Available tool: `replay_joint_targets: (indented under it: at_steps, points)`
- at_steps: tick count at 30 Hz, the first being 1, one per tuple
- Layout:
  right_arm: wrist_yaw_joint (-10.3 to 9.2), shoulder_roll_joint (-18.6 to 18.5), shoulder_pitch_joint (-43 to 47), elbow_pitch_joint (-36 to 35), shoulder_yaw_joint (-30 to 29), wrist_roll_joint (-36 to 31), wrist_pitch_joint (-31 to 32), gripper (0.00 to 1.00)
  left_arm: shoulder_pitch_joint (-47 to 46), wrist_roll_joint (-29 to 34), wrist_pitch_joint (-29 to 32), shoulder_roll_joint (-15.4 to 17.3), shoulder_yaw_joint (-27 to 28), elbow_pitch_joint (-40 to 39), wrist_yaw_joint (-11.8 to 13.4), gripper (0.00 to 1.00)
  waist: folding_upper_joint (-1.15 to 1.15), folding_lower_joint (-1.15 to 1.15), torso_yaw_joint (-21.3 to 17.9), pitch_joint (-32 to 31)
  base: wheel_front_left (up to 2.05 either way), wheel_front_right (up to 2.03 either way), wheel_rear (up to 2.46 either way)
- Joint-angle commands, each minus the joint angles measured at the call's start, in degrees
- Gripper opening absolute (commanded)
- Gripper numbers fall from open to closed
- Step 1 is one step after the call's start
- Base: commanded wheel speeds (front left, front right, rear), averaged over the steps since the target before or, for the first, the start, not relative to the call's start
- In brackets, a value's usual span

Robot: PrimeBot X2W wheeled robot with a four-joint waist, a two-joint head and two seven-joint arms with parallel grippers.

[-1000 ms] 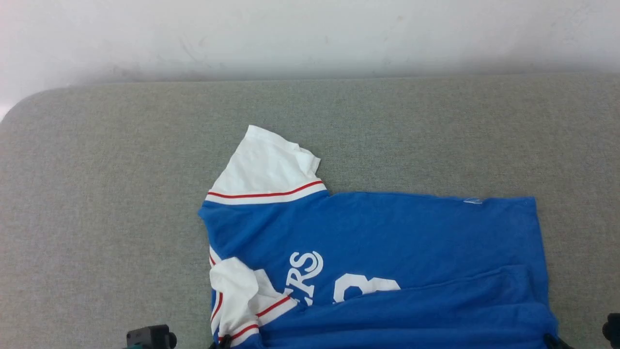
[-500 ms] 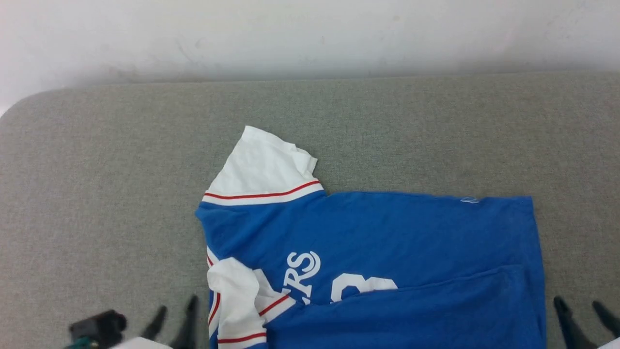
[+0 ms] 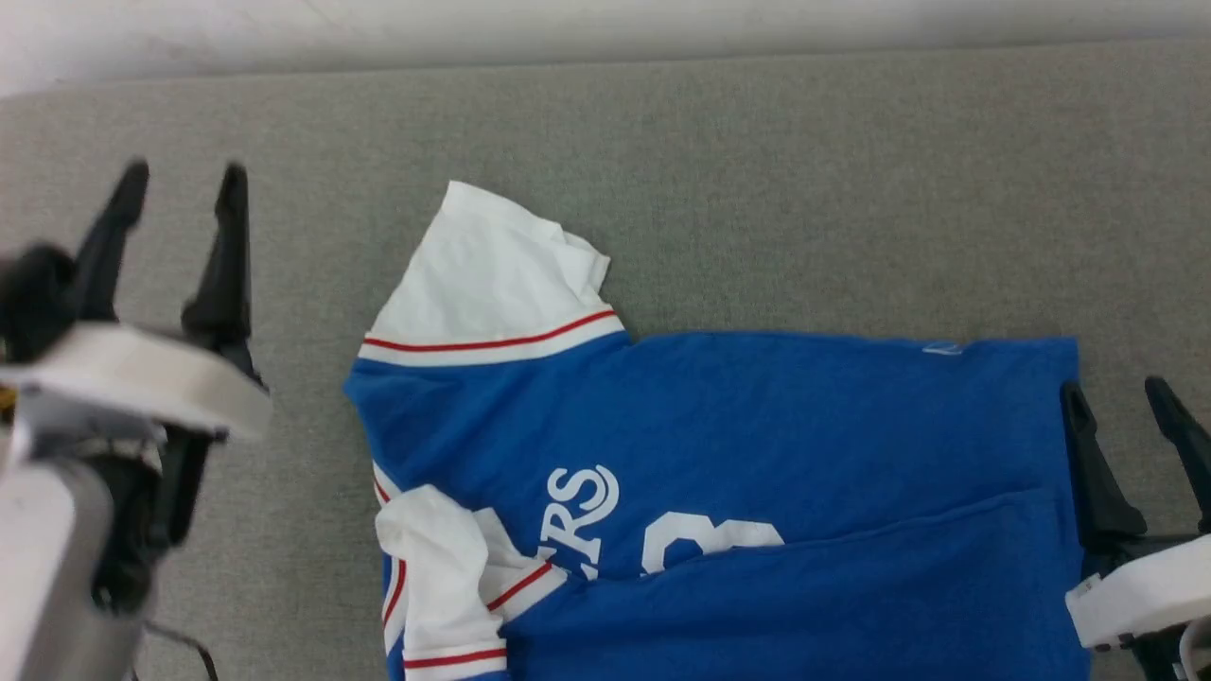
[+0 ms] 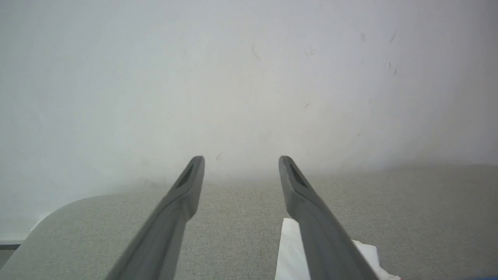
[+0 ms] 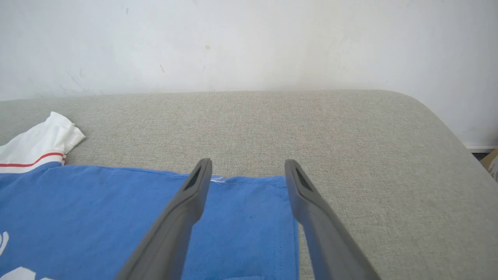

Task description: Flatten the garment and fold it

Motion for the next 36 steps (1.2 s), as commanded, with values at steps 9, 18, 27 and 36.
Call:
replay_joint_targets:
  at_steps: [9, 18, 27, 36]
  points:
    - [-0.05, -0.53, -4.74, 0.56, 1.7, -1.22, -2.37, 1.0, -25.71, -1.87, 14.0, 4.12, -7.78, 14.14, -14.91, 1.0, 0.0, -0.01, -2.94, 10.65, 0.0, 0.0, 0.0]
    - [-0.05, -0.07, -5.74, 1.69, 2.67, -1.19, -2.77, 1.0, -32.13, -6.67, 22.99, 4.42, -12.53, 24.28, -22.05, 1.0, 0.0, -0.01, -5.26, 14.12, 0.0, 0.0, 0.0]
    - [-0.05, -0.14, -5.28, 1.73, 2.09, -1.24, -2.86, 1.0, -32.81, -12.19, 26.32, 4.79, -14.37, 26.98, -23.61, 1.0, 0.0, -0.01, -6.29, 16.41, 0.0, 0.0, 0.0]
    - [-0.05, -0.39, -5.28, 1.44, 1.9, -1.29, -2.4, 1.0, -32.49, -15.04, 29.26, 5.29, -15.73, 27.28, -23.84, 0.55, 0.0, -0.01, -6.31, 17.09, 0.0, 0.0, 0.0]
